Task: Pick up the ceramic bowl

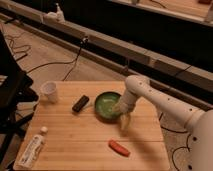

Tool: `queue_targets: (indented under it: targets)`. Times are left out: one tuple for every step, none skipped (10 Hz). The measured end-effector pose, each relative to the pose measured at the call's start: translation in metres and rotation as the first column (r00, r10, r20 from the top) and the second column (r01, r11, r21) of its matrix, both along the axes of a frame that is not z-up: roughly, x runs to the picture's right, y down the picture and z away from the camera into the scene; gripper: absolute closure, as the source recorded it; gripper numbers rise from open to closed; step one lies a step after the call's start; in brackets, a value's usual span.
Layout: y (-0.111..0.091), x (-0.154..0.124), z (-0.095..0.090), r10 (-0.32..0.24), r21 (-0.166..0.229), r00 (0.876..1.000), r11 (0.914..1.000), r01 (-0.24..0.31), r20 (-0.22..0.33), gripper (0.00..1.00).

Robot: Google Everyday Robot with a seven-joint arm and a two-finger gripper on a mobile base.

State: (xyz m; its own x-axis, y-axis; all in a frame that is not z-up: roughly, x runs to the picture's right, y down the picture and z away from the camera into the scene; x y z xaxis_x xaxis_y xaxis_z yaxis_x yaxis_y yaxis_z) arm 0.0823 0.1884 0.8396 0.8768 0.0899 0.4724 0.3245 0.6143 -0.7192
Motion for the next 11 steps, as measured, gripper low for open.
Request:
queue_targets:
  targets:
    - [0.003, -0.002, 0.007, 0.013, -0.015, 1.000, 0.9998, -0.012, 0.011, 0.51]
    - [0.002, -0.003, 0.011, 0.022, -0.020, 1.000, 0.9996, -0.022, 0.019, 0.59]
    - [0.001, -0.003, 0.015, 0.028, -0.024, 0.999, 0.9993, -0.027, 0.025, 0.70]
    - [0.000, -0.002, 0.019, 0.034, -0.024, 0.999, 0.9991, -0.033, 0.025, 0.81]
    - [-0.003, 0.001, 0.021, 0.040, -0.020, 0.999, 0.9990, -0.039, 0.026, 0.90]
    - [-0.006, 0.004, 0.021, 0.048, -0.013, 0.998, 0.9988, -0.048, 0.029, 0.97]
    - [-0.009, 0.005, 0.021, 0.052, -0.007, 0.998, 0.9986, -0.052, 0.031, 0.99]
    - [-0.043, 0.015, 0.009, 0.104, 0.043, 0.994, 0.9934, -0.106, 0.044, 1.00]
    - [-0.071, 0.025, -0.006, 0.128, 0.091, 0.990, 0.9871, -0.132, 0.052, 1.00]
    - [-0.089, 0.038, -0.019, 0.133, 0.132, 0.990, 0.9815, -0.139, 0.050, 1.00]
    - [-0.101, 0.045, -0.027, 0.139, 0.163, 0.989, 0.9759, -0.145, 0.052, 1.00]
